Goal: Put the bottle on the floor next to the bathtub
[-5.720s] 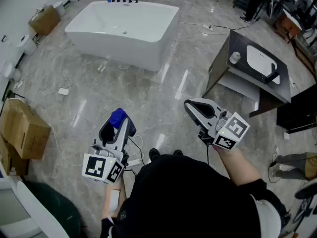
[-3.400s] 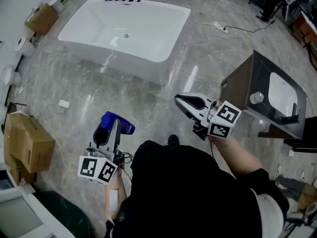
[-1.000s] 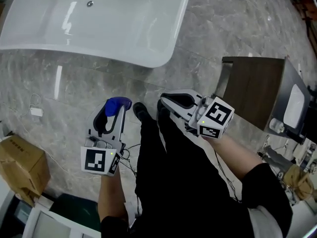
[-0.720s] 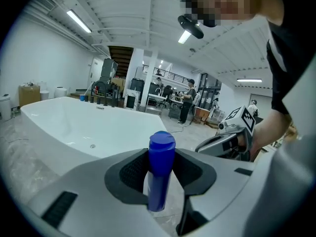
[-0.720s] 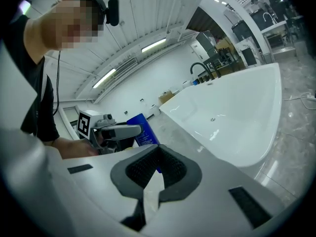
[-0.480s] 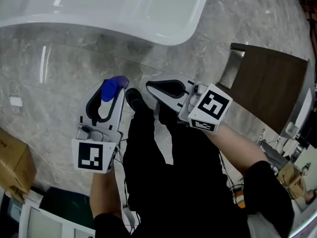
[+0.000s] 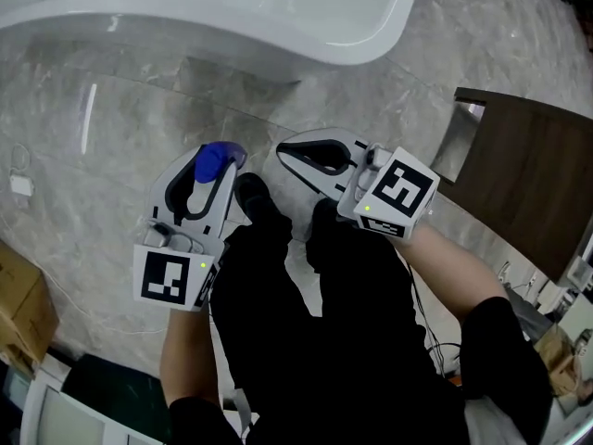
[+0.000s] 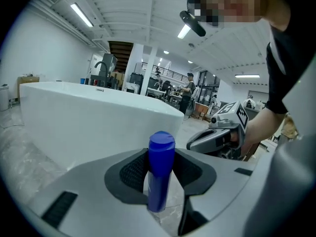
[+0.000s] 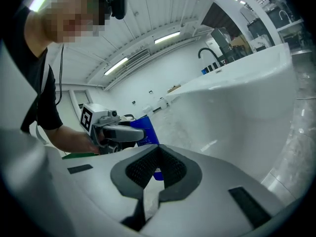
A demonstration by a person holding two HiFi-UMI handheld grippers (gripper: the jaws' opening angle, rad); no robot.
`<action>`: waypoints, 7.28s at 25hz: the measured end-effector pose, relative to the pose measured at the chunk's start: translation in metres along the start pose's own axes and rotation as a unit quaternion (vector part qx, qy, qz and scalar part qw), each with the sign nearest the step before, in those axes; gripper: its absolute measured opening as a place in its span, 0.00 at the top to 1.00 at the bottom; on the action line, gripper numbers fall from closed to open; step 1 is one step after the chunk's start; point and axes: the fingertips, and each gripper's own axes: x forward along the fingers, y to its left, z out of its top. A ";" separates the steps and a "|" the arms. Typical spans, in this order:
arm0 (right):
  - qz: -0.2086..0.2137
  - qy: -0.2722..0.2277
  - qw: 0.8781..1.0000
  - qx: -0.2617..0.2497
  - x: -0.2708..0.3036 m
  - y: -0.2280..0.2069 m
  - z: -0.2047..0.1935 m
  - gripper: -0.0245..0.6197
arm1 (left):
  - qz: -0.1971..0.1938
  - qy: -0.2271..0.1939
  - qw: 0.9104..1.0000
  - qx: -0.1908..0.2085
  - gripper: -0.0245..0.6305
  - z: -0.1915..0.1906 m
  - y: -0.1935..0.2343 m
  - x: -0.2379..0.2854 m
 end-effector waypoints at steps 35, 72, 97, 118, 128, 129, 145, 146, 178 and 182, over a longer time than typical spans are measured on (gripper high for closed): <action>-0.020 0.068 0.993 -0.094 0.076 -0.131 -0.161 0.92 | -0.044 0.086 0.992 0.082 0.72 -0.242 0.082 0.211; 0.002 0.090 0.993 -0.080 0.059 -0.144 -0.198 0.92 | -0.043 0.092 0.991 0.089 0.59 -0.282 0.068 0.243; -0.030 0.036 0.979 -0.198 -0.038 -0.037 -0.009 0.92 | -0.066 -0.006 0.998 -0.007 0.93 -0.023 -0.028 0.084; -0.017 -0.044 0.998 -0.048 -0.230 0.209 0.186 0.92 | -0.009 -0.038 0.998 -0.052 0.93 0.236 -0.217 -0.148; -0.053 -0.070 0.994 -0.069 -0.293 0.288 0.233 0.92 | -0.004 -0.055 0.998 -0.017 0.93 0.302 -0.275 -0.239; -0.058 -0.082 0.992 -0.080 -0.294 0.292 0.243 0.92 | -0.006 -0.061 0.998 -0.020 0.93 0.309 -0.272 -0.248; -0.017 -0.176 0.968 -0.178 -0.220 0.427 0.386 0.92 | 0.034 -0.168 0.985 0.026 0.93 0.405 -0.181 -0.410; -0.019 -0.179 0.966 -0.183 -0.218 0.432 0.389 0.92 | 0.035 -0.175 0.984 0.026 0.93 0.408 -0.178 -0.417; -0.004 -0.217 0.959 -0.183 -0.284 0.391 0.433 0.92 | 0.085 -0.176 0.979 0.051 0.93 0.461 -0.182 -0.398; -0.005 -0.216 0.960 -0.180 -0.286 0.389 0.432 0.92 | 0.081 -0.179 0.979 0.053 0.93 0.462 -0.187 -0.398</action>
